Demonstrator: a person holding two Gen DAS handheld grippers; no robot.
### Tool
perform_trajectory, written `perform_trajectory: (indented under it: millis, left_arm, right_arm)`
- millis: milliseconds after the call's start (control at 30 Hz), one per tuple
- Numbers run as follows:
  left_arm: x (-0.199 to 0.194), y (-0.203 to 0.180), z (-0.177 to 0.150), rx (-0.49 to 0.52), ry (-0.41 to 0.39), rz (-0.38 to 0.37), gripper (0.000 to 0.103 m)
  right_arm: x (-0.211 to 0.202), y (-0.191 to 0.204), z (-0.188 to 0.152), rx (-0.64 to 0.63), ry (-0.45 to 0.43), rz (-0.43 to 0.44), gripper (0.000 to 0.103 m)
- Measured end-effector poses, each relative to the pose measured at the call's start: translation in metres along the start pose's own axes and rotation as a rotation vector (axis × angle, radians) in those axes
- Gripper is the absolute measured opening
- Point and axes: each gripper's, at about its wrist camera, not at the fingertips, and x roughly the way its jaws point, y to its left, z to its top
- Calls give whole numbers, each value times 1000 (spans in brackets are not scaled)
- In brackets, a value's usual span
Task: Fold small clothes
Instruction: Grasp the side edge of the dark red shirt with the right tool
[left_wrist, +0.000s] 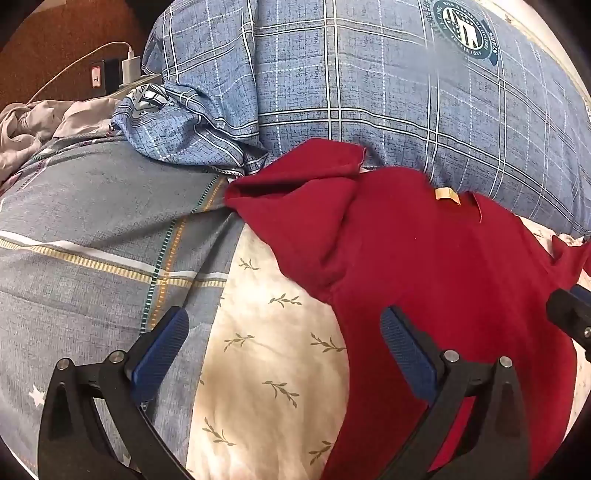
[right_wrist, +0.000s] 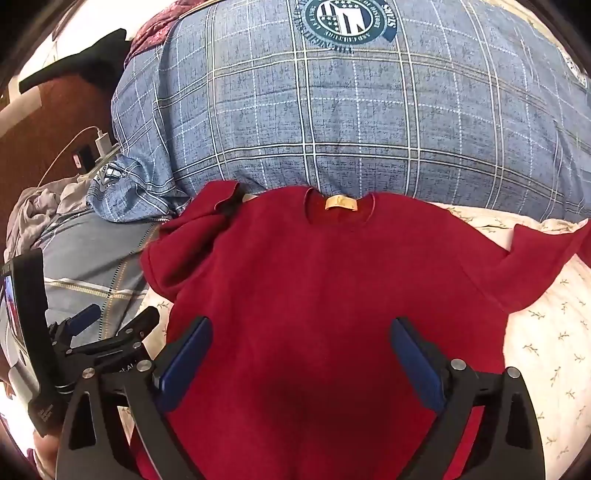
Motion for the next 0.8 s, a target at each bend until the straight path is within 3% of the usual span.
perform_trajectory:
  millis: [400,600,633,800]
  left_arm:
    - [11,4,6,-5,18,12,103]
    - [16,8,7,-13,29,17,103]
    - [16,8,8,-14,29,18,103]
    - [20,10,9,-21,38,26,103]
  right_arm:
    - [13,9,0,-15,37,51,90]
    - [27,20,14,-72,28,35,83]
    - [27,22,11,-100,-13,22,82]
    - [35,26,14,-93,7,67,82]
